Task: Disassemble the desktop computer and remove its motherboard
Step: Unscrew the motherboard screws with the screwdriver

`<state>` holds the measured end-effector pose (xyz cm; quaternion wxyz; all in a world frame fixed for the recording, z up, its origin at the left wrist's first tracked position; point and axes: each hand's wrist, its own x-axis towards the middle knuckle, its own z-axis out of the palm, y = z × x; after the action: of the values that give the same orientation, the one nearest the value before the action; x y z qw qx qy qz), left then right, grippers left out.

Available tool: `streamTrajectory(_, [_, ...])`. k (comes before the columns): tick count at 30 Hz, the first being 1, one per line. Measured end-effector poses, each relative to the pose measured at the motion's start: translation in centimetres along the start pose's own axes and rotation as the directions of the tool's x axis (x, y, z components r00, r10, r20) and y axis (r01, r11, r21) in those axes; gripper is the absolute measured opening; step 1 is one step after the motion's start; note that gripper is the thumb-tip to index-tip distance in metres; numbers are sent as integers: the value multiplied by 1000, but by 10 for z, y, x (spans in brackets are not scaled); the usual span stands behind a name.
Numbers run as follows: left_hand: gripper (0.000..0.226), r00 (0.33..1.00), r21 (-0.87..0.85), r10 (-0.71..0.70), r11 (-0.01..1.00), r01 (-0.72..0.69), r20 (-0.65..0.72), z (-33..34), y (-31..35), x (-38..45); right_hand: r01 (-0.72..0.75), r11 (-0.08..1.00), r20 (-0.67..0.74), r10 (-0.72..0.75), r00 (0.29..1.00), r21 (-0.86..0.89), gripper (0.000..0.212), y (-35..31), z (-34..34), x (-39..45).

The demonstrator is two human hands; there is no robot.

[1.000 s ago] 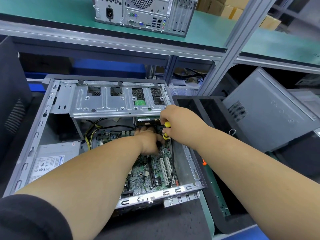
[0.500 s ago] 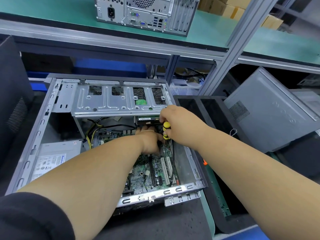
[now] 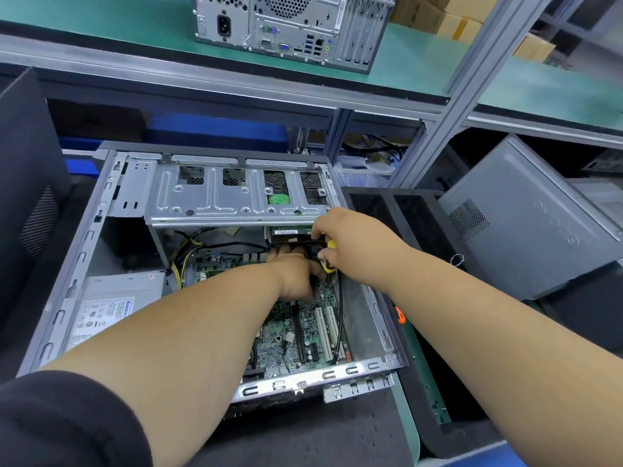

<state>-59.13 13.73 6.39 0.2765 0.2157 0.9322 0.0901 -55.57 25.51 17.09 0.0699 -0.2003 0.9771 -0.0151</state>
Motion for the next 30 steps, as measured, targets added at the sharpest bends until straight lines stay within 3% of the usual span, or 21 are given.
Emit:
streamTrajectory(11, [59,1000,10,-23,1000,23,-20,1,2,3,4,999,5,-4,1000,34,14,0,0,-2])
streamTrajectory(19, [53,1000,18,-5,1000,5,-18,1,1,2,36,999,-34,-36,999,8,23,2,9,2])
streamTrajectory(24, [55,1000,22,-9,1000,9,-15,2,0,3,51,995,-35,-54,998,-87,23,1,4,1])
streamTrajectory(30, [55,1000,-5,-28,1000,28,-12,3,0,6,66,998,-2,-66,998,-16,14,-1,4,0])
